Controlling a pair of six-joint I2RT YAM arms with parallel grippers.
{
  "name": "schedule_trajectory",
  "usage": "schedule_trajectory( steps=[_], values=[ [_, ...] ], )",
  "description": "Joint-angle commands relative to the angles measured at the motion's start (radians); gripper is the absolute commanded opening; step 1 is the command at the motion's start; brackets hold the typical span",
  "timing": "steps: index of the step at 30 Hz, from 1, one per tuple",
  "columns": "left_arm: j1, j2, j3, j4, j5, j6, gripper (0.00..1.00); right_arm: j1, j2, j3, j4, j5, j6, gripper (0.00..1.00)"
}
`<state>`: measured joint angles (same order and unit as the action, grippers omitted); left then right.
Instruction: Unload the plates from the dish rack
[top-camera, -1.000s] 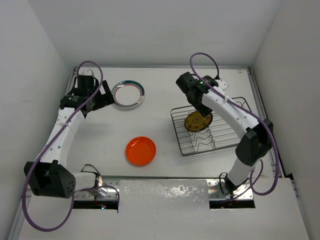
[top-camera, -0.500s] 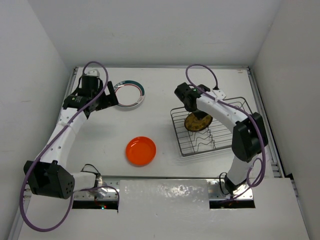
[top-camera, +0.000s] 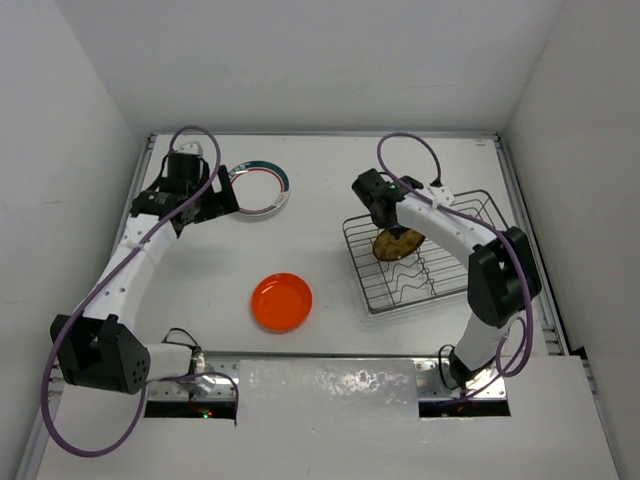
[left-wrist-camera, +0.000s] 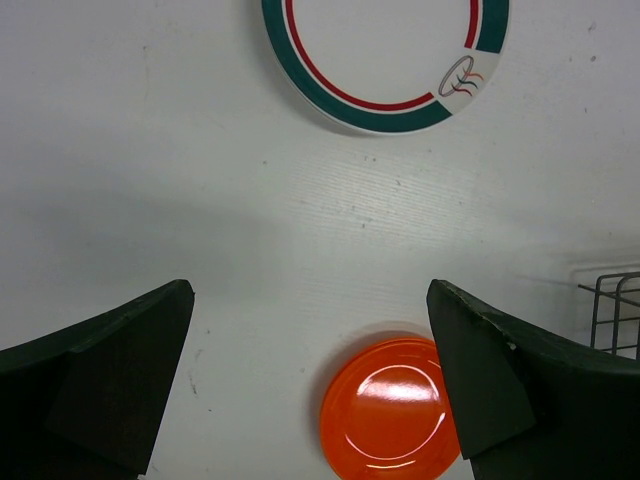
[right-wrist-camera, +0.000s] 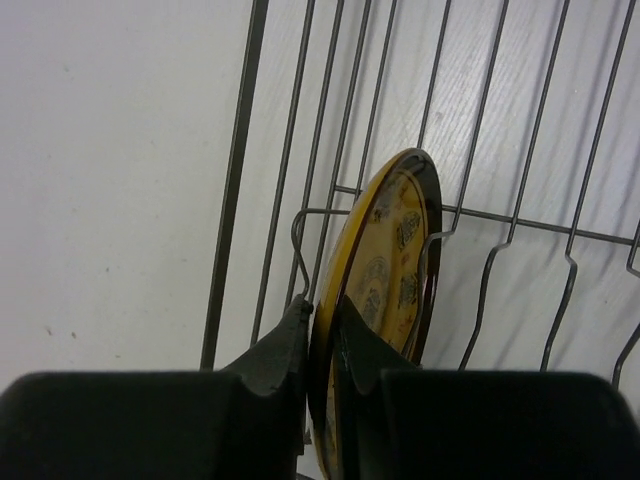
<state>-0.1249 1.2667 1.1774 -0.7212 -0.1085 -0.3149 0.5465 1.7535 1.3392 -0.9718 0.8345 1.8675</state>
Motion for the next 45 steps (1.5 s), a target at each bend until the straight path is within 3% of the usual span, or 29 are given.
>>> schedule_trajectory(
  steps=[1,5,12,15,16,17,18,19,20,21,23,24,25,31,37,45],
  values=[
    [-0.010,0.016,0.002,0.040,0.003,0.013,1.00,-0.005,-0.071,0.034,-0.030,0.054,0.033,0.03],
    [-0.010,0.028,0.011,0.040,0.001,0.013,1.00,-0.003,-0.115,0.067,-0.088,0.061,0.087,0.01],
    [-0.010,0.053,0.041,0.028,-0.014,0.013,1.00,0.010,-0.230,0.135,-0.050,0.081,0.081,0.00],
    [-0.010,0.065,0.062,0.003,-0.089,-0.010,1.00,0.027,-0.282,0.126,0.140,0.086,-0.085,0.00],
    [-0.009,0.069,0.082,-0.013,-0.171,-0.024,1.00,0.030,-0.313,0.103,0.239,0.062,-0.260,0.00],
    [-0.002,0.085,0.099,-0.036,-0.221,-0.062,1.00,0.030,-0.322,0.071,0.377,0.014,-0.381,0.00],
    [0.005,0.095,0.119,-0.085,-0.259,-0.081,1.00,0.030,-0.324,0.043,0.610,-0.127,-0.478,0.00],
    [0.025,0.112,0.163,-0.112,-0.326,-0.123,1.00,0.041,-0.275,0.070,0.643,-0.200,-0.608,0.00],
    [0.034,0.117,0.188,-0.135,-0.354,-0.145,1.00,0.052,-0.223,0.134,0.580,-0.271,-0.660,0.00],
    [0.045,0.122,0.226,-0.168,-0.382,-0.165,1.00,0.065,-0.159,0.345,0.467,-0.378,-0.697,0.00],
    [0.065,0.123,0.263,-0.201,-0.460,-0.222,1.00,0.162,0.017,0.542,0.216,-0.396,-0.824,0.00],
    [0.070,0.120,0.290,-0.222,-0.483,-0.233,1.00,0.196,0.059,0.671,0.155,-0.400,-0.855,0.00],
    [0.071,0.117,0.301,-0.230,-0.525,-0.248,1.00,0.258,0.090,0.698,0.115,-0.397,-0.882,0.00],
    [0.120,0.060,0.320,-0.265,-0.596,-0.293,1.00,0.416,0.126,0.471,0.145,-0.463,-0.846,0.00],
    [0.122,0.039,0.258,-0.219,-0.528,-0.214,1.00,0.527,0.208,0.448,0.136,-0.443,-0.873,0.00],
    [0.122,-0.004,0.183,-0.195,-0.523,-0.196,1.00,0.569,0.287,0.541,0.093,-0.431,-0.887,0.01]
  ],
)
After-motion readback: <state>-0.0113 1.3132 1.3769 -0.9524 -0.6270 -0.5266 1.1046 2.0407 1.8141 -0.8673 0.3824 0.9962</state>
